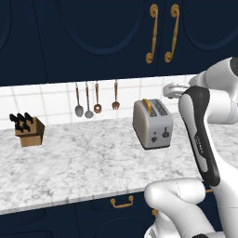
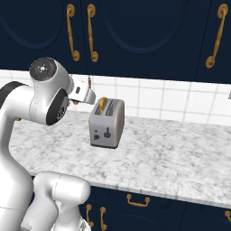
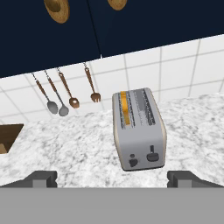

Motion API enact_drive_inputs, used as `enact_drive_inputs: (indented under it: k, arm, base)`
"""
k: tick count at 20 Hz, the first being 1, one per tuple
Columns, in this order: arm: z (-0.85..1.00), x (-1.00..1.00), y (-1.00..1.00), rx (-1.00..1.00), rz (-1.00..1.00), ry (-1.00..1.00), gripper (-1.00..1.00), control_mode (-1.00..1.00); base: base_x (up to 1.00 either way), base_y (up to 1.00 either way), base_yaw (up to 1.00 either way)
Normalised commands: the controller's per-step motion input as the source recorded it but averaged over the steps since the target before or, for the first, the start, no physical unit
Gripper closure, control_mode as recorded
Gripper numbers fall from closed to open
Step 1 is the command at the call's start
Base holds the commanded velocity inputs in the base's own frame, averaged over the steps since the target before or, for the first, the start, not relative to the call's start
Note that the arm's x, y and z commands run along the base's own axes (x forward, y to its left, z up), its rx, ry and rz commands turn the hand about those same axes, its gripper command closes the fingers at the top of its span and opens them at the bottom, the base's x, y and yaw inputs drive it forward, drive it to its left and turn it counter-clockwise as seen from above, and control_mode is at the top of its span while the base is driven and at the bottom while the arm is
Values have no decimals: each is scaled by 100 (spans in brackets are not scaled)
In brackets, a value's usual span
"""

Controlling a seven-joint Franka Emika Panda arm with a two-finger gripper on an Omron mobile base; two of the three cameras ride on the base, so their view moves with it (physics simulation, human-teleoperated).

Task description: Start the toaster. Once the lever pops up, take the bread to the plate on the dining counter.

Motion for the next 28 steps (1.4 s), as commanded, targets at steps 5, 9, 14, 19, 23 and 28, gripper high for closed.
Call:
enact_drive_inputs:
  k: [5, 9, 14, 19, 23, 28]
  arm:
    - [0, 0, 0, 0, 0, 0, -100, -100]
    - [0, 0, 0, 0, 0, 0, -100, -100]
    - [0, 0, 0, 0, 0, 0, -100, -100]
    - [0, 0, 0, 0, 0, 0, -100, -100]
    - [0, 0, 0, 0, 0, 0, -100, -100]
    - [0, 0, 0, 0, 0, 0, -100, -100]
  base:
    - [0, 0, 0]
    - [0, 0, 0]
    - [0, 0, 0]
    - [0, 0, 0]
    - [0, 0, 0]
    - [0, 0, 0]
